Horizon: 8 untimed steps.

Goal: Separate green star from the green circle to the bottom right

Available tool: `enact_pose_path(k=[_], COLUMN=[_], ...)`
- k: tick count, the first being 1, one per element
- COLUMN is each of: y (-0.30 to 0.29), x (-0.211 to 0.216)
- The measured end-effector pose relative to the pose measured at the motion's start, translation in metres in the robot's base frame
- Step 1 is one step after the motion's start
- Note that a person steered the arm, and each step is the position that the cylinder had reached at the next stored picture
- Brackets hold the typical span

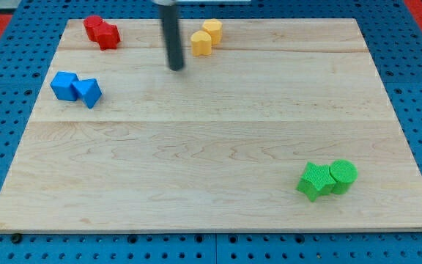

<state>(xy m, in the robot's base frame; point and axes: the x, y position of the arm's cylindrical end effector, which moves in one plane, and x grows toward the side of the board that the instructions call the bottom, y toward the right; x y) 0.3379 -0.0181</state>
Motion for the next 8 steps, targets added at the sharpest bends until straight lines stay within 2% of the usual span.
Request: enact_pose_path(k=[2,3,4,5,6,7,8], y=[0.189,0.238,0.242,0.215,0.142,0.097,0.129], x=[0.111,0.150,0.201,0.249,0.257,0.237,0.231])
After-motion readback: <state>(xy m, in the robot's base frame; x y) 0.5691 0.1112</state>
